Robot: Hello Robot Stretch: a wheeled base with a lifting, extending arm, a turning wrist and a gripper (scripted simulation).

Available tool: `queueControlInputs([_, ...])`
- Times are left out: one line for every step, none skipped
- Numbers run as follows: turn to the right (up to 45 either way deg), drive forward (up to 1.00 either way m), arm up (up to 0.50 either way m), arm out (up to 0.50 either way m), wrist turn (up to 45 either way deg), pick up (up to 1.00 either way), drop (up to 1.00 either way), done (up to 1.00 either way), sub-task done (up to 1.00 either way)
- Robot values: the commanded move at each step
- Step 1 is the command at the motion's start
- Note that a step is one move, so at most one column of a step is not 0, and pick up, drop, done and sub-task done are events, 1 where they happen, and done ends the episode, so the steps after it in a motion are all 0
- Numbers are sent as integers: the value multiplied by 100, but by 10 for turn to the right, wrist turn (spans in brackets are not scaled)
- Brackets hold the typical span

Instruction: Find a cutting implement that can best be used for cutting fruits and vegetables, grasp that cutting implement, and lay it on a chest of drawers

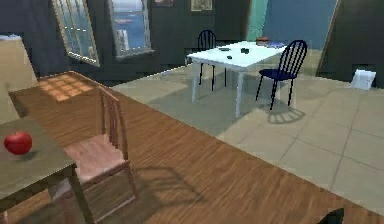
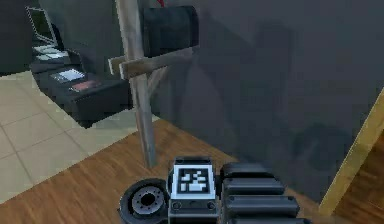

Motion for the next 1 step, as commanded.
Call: queueControlInputs([0,10,0,0,0,0,0,0,0])
